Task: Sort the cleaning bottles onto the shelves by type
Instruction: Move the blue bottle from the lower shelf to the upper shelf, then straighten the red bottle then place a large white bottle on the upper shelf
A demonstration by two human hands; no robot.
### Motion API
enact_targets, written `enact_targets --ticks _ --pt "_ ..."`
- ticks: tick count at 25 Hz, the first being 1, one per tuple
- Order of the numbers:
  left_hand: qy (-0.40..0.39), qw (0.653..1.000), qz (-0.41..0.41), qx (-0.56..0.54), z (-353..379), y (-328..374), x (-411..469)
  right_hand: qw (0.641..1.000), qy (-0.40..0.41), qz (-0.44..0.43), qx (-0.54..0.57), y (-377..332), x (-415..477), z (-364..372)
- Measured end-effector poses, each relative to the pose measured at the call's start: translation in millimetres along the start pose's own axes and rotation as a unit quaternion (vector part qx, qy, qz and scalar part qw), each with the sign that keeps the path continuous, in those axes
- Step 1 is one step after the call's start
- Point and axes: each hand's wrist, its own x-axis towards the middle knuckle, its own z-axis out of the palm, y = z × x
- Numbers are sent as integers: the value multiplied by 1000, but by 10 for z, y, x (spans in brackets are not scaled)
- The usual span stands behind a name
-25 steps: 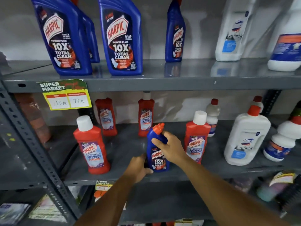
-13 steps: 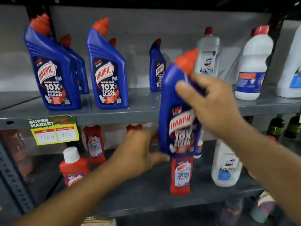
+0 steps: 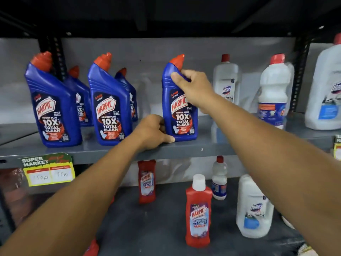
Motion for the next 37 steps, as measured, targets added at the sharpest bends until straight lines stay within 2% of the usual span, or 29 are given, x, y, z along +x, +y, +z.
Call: enact_targets --ticks 4,7,8,9,11,12,13,14,15,16,17,18,20,22,25,28,32,37 --pt "7 1000 -7 -19 40 -58 4 999 21 -14 45 45 -63 28" --pt "-4 1000 -26 -4 23 45 -48 999 14 -25 22 -21 -108 26" --pt "19 1000 -18 9 -5 70 -87 998 32 -45 -14 -52 -168 4" --pt "76 997 5 29 -12 60 -177 993 72 -76 -50 -55 -280 -40" --pt "247 963 102 37 99 -135 -508 970 153 -184 -48 63 -731 -151" --pt "293 943 157 15 273 -321 -751 954 152 -253 -49 215 -1060 -197" --pt "287 943 168 2 517 -547 -994 945 112 -298 -72 453 -1423 -236" --pt "235 964 127 -2 809 -793 -1204 947 61 -297 -104 733 -1756 -248" --pt "146 988 49 0 1095 -1029 -1325 959 12 -253 -128 1008 -1987 -248" --pt "35 998 -42 15 1371 -1238 -1369 977 -15 -163 -138 1263 -2122 -214" --pt "-59 991 -117 6 1618 -1409 -1357 989 -28 -53 -133 1483 -2187 -149" --pt "-113 979 -165 -35 1808 -1506 -1321 989 -56 58 -121 1661 -2208 -73" --pt "-140 961 -189 -143 2078 -1551 -1207 964 -123 234 -2 1927 -2221 83" --pt "-143 953 -171 -206 2244 -1534 -1167 928 -116 318 156 2136 -2306 258" --pt "-123 941 -156 -275 2313 -1626 -1240 900 -75 339 264 2245 -2451 494" --pt "-83 947 -176 -255 2116 -1849 -1361 881 -92 335 321 2114 -2481 802" --pt "-21 948 -194 -251 1776 -2133 -1520 877 -148 321 324 1834 -2479 1335" --pt "-17 950 -209 -233 1537 -2254 -1579 876 -162 321 321 1688 -2445 1618"
